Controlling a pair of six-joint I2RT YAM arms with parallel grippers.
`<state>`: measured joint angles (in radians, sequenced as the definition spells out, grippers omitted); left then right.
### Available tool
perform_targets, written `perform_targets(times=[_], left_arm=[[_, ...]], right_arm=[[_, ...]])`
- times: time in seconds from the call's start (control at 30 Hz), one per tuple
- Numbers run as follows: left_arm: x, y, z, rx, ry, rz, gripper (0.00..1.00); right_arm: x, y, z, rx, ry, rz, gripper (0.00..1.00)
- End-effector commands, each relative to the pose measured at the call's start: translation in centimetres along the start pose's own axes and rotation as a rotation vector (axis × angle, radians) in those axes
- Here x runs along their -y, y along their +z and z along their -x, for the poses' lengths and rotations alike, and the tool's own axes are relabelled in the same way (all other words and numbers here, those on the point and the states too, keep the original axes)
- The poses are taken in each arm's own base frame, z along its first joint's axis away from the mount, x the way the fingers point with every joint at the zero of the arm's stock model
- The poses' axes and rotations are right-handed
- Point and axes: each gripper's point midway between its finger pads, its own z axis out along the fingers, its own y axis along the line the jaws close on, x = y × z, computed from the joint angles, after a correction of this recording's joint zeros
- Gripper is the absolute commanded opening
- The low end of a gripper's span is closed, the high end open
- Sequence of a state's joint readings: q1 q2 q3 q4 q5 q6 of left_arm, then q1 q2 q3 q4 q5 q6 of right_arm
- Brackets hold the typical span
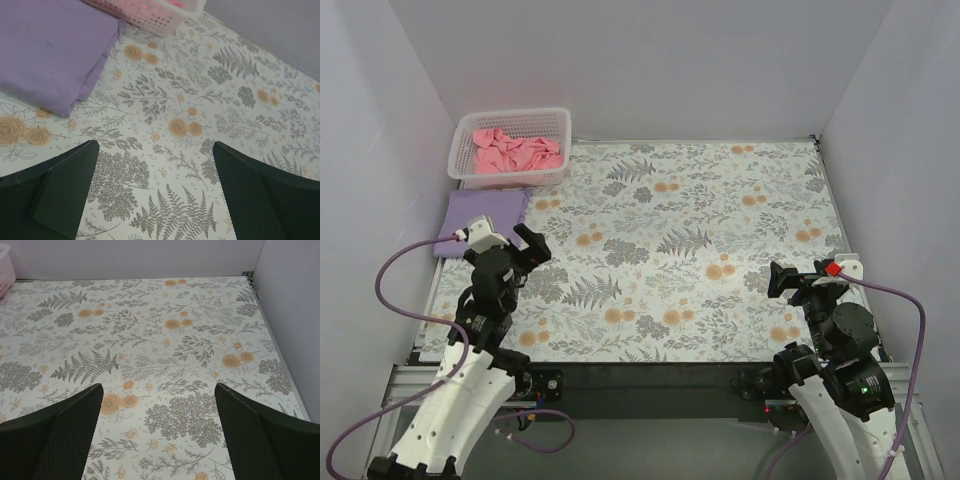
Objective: Fold and stack the t-shirts
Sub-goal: Grab the tshirt from the pile
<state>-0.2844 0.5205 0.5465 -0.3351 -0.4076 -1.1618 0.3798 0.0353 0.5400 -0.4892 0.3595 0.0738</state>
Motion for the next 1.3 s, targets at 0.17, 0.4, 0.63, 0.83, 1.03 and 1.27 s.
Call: perform_targets(times=[0.17,0.4,0.63,0.83,1.03,1.27], left_arm=[[2.2,4.4,-2.2,-0.162,0.060,0.021,0.98],[5.3,13.8,1.3,-0.163,0.082,0.129,0.94],[5.5,25.6,6.0,-0.113,0.050,0.199,0.94],[2.2,34.1,5.9,-0.114,0.047,0.282,0.94],[-2.3,39.6,3.0,-0.160,0.099,0.311,0.94],[-5.2,43.6,-1.1,-0.175,0.224,0.323,0.94]], right_arm=[[-0.7,0.3,1.3,0.063,-0.002,0.036,0.98],[-1.2,0.3,1.3,0.060,-0.009,0.065,0.98],[-1.5,0.2,1.4,0.063,-0.013,0.086,0.98],[-1.9,0.2,1.3,0.054,-0.019,0.107,0.98],[-2.5,0.5,0.8,0.024,-0.034,0.141,0.98],[-3.0,0.9,0.3,-0.011,-0.044,0.159,0.98]])
